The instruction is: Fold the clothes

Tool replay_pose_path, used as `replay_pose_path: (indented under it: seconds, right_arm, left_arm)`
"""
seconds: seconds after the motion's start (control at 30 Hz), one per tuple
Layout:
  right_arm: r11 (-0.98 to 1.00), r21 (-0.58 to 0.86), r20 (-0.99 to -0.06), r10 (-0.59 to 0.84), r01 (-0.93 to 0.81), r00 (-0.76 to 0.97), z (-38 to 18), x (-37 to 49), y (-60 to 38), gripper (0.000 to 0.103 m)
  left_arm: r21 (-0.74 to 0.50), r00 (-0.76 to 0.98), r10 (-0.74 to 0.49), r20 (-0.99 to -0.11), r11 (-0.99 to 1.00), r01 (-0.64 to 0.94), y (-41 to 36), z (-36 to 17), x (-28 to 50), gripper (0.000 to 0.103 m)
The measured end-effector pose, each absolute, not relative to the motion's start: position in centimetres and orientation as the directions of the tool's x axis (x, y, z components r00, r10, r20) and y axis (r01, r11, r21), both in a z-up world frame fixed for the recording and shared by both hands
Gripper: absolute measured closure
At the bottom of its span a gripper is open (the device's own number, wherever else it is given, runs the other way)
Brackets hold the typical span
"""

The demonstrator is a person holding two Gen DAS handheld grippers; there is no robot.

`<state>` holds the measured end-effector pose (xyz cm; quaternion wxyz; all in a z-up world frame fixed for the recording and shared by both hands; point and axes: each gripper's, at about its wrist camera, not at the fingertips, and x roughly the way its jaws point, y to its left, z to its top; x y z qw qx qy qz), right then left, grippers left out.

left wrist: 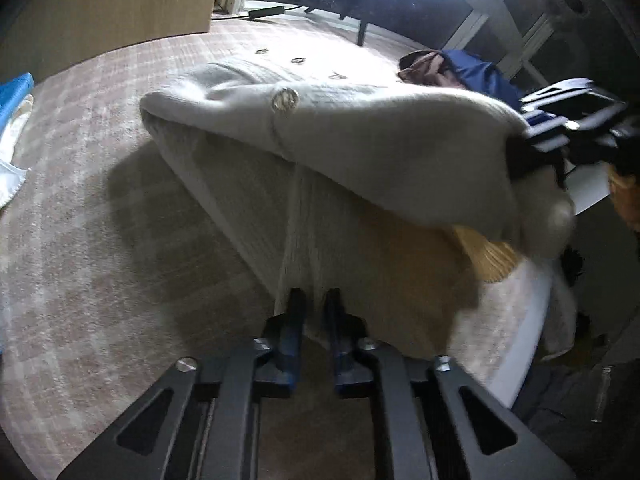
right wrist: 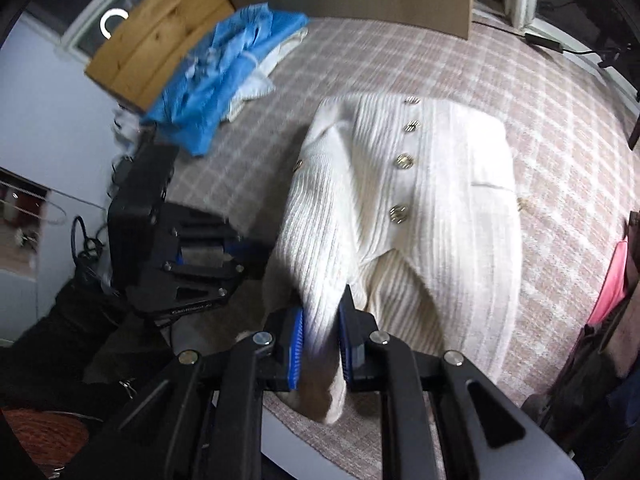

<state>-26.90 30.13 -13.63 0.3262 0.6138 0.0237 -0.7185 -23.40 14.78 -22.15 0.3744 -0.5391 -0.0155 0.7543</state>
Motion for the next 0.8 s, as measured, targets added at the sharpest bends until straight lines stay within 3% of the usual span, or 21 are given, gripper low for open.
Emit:
replay_pose_path:
  seconds: [0.17,0.27,0.33,0.4,0.57,0.8]
  right_arm:
    - [-0.776,0.407,-0.871,-0.488,0.482,-0.051,-12.4,-28.3,31.7,0.088]
    - [-0.771,0.413,-0.864,-0.5,0.485,-0.058,-12.1,-28.7,31.7,0.088]
    - [-0.764,0.419,-0.859,-0.508,0.491,-0.058,-12.0,-28.8,31.5,0.088]
    - [-0.759,0.426,-0.854,-0.517,0.492,-0.058,-11.8,-28.6,32.1,0.088]
    - [-0.753,0.442,-0.848,-0.529,0.488,-0.048,-12.0,-28.9,32.5,0.088]
    - [-0.754,0.445,-0.844,-0.534,0.483,-0.055,-11.5,-29.1,32.7,0.088]
  left_arm:
    - [-0.572,-0.038,0.725,-0.688,-0.574,-0.586,17.5,-19.5,-22.4,0.098]
    - [-0.547,-0.036,0.717,-0.696,-0.563,-0.619,18.1,-18.4,-21.6,0.095]
    - [-0.526,-0.078,0.7,-0.71,-0.6,-0.603,16.4,-18.0,-21.9,0.084]
    - [-0.508,-0.107,0.674,-0.731,-0.642,-0.574,15.3,-18.3,-22.7,0.082]
    - [-0.446,-0.136,0.584,-0.801,-0.732,-0.514,14.4,-21.1,-24.4,0.082]
    - [-0.594,0.027,0.745,-0.667,-0.509,-0.623,21.0,-20.6,-21.8,0.082]
